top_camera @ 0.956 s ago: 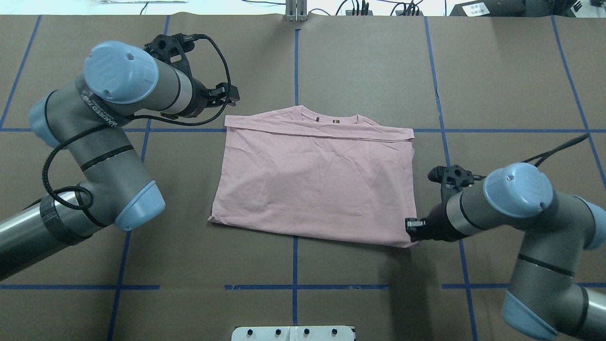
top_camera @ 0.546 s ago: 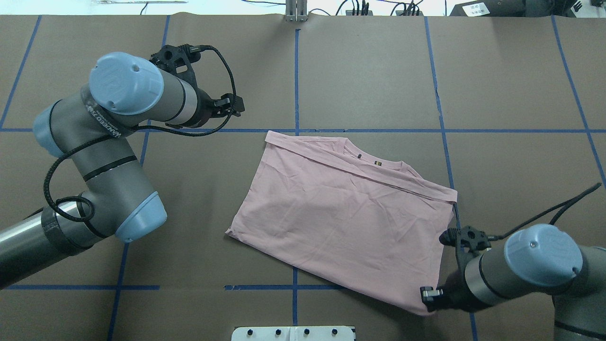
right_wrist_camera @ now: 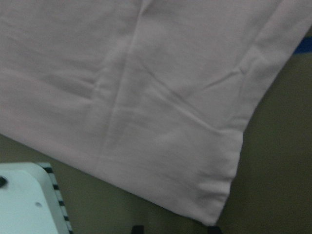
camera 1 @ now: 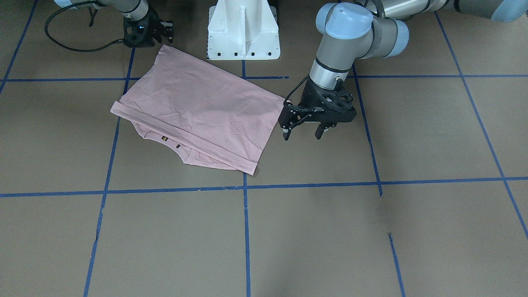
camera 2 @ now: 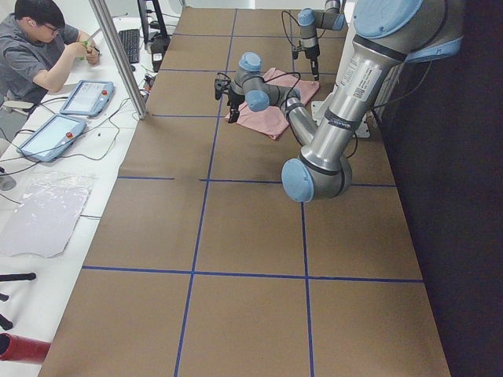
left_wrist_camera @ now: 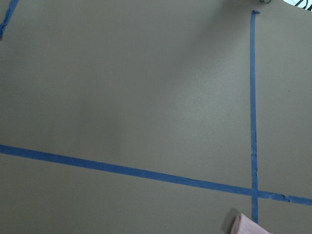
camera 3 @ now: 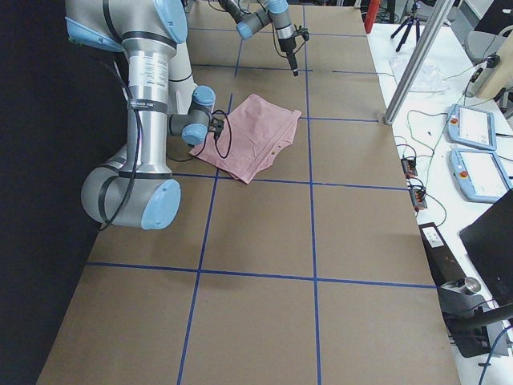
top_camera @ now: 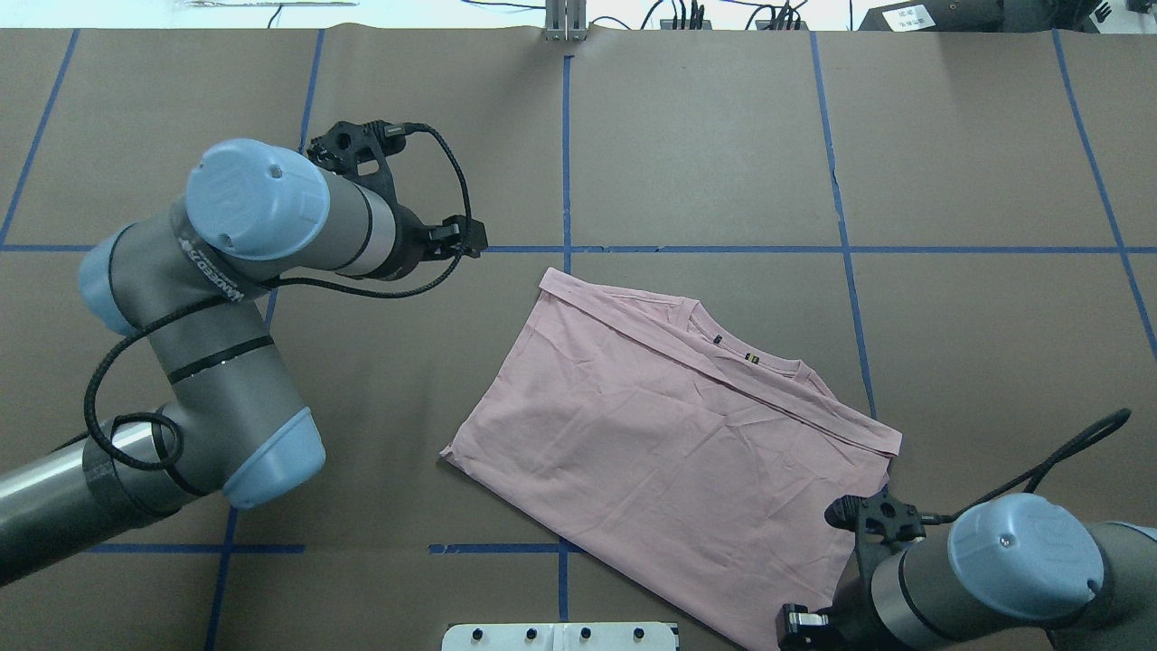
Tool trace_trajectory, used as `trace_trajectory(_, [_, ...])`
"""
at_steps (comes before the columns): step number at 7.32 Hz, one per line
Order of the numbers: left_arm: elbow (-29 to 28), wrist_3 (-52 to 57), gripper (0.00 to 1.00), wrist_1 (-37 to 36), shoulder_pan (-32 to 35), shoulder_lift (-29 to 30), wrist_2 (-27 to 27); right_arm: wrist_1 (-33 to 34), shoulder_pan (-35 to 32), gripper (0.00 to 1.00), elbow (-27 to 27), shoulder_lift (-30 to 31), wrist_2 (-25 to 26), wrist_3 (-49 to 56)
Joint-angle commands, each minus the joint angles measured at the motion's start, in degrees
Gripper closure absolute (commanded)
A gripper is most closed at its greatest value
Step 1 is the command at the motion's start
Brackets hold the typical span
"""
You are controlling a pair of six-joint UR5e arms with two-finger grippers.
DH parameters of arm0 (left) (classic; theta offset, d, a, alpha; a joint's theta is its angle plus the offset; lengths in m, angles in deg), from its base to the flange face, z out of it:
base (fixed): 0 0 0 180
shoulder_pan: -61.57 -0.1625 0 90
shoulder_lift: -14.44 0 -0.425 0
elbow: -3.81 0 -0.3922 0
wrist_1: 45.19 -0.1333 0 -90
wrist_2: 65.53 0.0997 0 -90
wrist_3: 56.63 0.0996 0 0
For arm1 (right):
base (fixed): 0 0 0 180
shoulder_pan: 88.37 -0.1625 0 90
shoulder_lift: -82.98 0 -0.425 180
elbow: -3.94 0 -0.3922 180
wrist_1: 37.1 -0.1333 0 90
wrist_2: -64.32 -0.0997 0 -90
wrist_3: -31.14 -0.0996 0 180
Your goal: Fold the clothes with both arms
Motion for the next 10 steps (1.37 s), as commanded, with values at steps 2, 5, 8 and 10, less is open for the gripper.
trace_trajectory(2, [6.6,-18.9,0.0,-14.5,-12.1,-0.1,0.5,-0.2,-16.3,0.0,-0.2,-7.6,0.4,0.5])
trace_trajectory(5, [5.5,-23.8,0.01,-17.3,-18.3,-2.2,7.1,-0.2,-21.5,0.0,-0.5,-10.9,0.5,0.7])
trace_trajectory(8, [3.1,-24.1,0.02,-17.0,-19.1,-2.0,7.2,-0.2,-21.5,0.0,-0.5,-10.9,1.0,0.7])
trace_trajectory(10, [2.0,-24.0,0.04,-16.9,-19.2,-1.6,7.2,-0.2,-21.5,0.0,-0.6,-10.9,1.1,0.7])
